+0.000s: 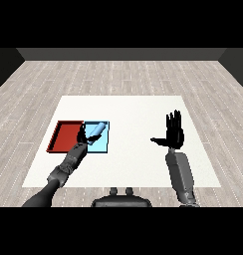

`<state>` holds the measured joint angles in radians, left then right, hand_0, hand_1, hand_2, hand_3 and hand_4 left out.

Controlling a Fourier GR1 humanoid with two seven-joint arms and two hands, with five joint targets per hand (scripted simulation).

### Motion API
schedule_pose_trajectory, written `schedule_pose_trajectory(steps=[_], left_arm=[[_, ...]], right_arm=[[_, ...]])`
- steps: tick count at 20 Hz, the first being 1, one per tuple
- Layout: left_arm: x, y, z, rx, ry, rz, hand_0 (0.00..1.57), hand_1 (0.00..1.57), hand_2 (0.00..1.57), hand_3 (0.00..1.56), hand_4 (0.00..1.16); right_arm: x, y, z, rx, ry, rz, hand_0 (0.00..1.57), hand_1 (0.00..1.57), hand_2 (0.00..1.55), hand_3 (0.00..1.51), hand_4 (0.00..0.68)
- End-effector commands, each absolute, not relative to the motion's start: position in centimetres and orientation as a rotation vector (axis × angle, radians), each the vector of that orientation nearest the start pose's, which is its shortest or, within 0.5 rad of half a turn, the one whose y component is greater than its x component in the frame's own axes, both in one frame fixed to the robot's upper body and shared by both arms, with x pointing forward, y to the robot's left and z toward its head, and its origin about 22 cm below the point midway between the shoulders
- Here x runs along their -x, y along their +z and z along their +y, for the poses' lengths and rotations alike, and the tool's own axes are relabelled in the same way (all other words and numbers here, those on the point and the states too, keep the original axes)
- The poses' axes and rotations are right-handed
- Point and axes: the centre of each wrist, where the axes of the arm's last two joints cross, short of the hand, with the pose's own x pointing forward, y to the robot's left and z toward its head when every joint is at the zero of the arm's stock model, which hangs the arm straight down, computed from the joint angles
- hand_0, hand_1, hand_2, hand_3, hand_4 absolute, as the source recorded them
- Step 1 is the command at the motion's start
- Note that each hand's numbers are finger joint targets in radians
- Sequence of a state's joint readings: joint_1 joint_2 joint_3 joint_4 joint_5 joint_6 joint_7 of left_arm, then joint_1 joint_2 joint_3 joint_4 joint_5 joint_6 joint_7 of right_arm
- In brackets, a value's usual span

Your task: Pick the blue can and put it in the blue box

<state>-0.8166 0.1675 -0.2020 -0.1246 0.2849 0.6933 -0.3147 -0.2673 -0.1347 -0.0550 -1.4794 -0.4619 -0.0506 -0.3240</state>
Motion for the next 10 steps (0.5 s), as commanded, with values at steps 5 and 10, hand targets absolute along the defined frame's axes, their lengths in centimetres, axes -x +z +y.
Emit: schedule_pose_trajectory(steps=[5, 10], left_arm=[[-39.2, -2.9, 20.9, -0.400, 0.052, -1.766, 0.00, 0.00, 0.00, 0.00, 0.00], [-37.0, -3.5, 18.8, -0.149, 0.054, -1.958, 0.00, 0.00, 0.00, 0.00, 0.00]], right_arm=[[-30.5, 5.6, -24.8, -0.290, -0.273, -2.031, 0.00, 0.00, 0.00, 0.00, 0.000], [-28.2, 3.6, -25.2, -0.267, -0.220, -1.969, 0.00, 0.00, 0.00, 0.00, 0.000]])
